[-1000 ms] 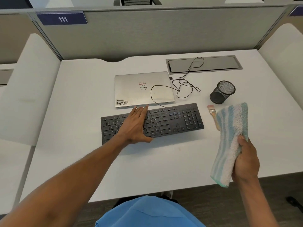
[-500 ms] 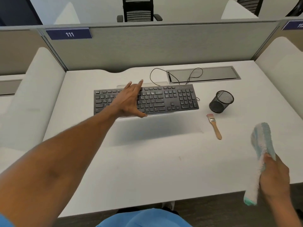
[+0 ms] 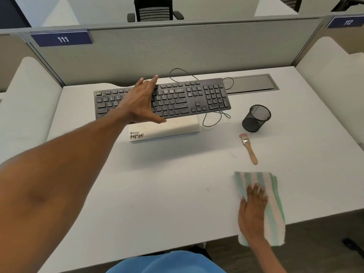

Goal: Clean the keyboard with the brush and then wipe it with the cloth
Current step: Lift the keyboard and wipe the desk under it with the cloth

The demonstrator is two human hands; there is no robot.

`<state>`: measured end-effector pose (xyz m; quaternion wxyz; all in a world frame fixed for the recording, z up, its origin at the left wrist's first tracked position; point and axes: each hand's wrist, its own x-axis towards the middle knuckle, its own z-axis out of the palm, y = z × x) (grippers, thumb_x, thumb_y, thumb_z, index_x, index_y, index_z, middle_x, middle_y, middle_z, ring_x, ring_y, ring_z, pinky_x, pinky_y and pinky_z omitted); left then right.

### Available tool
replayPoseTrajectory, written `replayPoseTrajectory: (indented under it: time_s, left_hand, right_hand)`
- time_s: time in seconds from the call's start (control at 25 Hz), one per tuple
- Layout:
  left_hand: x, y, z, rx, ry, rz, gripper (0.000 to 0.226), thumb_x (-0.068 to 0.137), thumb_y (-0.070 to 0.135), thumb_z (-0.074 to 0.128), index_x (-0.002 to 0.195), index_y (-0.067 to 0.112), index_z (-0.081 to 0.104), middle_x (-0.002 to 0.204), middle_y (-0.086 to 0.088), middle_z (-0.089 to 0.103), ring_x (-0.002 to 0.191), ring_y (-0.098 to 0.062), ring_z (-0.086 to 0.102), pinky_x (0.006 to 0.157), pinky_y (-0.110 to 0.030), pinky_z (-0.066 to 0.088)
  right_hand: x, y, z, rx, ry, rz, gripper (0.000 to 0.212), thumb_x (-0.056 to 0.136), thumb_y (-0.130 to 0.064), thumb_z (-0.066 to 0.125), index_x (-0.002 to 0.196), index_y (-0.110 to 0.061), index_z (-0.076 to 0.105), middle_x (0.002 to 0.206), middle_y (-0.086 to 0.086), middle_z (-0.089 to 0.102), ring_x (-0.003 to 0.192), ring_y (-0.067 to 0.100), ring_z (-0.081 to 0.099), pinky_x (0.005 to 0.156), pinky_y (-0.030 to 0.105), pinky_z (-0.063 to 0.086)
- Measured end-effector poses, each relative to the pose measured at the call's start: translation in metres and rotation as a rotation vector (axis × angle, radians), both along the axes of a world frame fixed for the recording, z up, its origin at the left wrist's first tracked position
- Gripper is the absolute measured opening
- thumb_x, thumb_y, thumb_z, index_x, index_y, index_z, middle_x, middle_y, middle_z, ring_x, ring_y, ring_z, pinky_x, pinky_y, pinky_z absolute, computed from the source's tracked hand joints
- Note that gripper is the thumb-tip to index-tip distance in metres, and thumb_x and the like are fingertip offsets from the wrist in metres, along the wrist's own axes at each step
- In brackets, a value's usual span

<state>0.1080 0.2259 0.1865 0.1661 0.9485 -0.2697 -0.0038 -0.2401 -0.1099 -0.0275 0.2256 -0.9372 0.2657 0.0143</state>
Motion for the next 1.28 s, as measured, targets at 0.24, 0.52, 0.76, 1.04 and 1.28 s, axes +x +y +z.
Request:
replayPoseTrajectory:
  time_s: [0.24,0.52,0.76,1.04,1.28]
  left_hand:
    - [0.006,-0.010,-0.009,0.014,0.031,-0.015,0.155,0.057,0.079,0.086,0.168,0.005,0.007,0.160,-0.020,0.042,0.156,-0.038,0.028,0.133,-0.041,0.007]
    - [0.004,-0.022,-0.019,0.002,0.075,-0.015,0.150,0.062,0.073,0.089,0.168,0.005,0.007,0.160,-0.020,0.042,0.157,-0.038,0.026,0.130,-0.037,0.003]
    - [0.002,-0.024,-0.025,-0.011,0.098,-0.001,0.146,0.064,0.068,0.091,0.168,0.005,0.010,0.161,-0.020,0.041,0.157,-0.038,0.025,0.128,-0.035,0.000]
    - [-0.004,-0.019,-0.029,-0.017,0.138,0.022,0.141,0.067,0.062,0.092,0.167,0.004,0.010,0.162,-0.020,0.039,0.157,-0.037,0.024,0.123,-0.027,-0.005]
    - [-0.011,-0.024,-0.026,-0.002,0.150,0.024,0.141,0.067,0.062,0.092,0.167,0.003,0.011,0.161,-0.020,0.040,0.156,-0.037,0.025,0.123,-0.028,-0.004]
  right_hand:
    - [0.038,0.073,0.018,0.277,-0.192,0.234,0.051,0.109,-0.036,0.025,0.158,-0.020,0.027,0.167,-0.001,0.018,0.156,0.016,0.006,0.127,0.039,0.006]
    - [0.090,0.046,0.116,0.490,-0.459,-0.086,0.027,0.108,-0.017,0.038,0.127,-0.008,0.056,0.101,0.003,0.065,0.104,0.031,0.063,0.071,0.010,0.041]
    - [0.152,0.023,0.060,0.171,-0.371,0.113,0.042,0.103,-0.007,0.038,0.141,0.009,0.043,0.145,0.030,0.048,0.130,0.045,0.052,0.103,0.058,0.047]
    - [0.134,0.051,0.029,0.391,-0.059,0.217,0.051,0.108,-0.018,0.034,0.157,-0.010,0.023,0.165,0.014,0.018,0.152,0.031,0.018,0.124,0.046,0.016]
    - [0.129,0.033,0.081,0.425,-0.350,0.152,0.021,0.106,-0.017,0.043,0.117,-0.007,0.058,0.095,0.013,0.068,0.089,0.028,0.063,0.070,0.027,0.039]
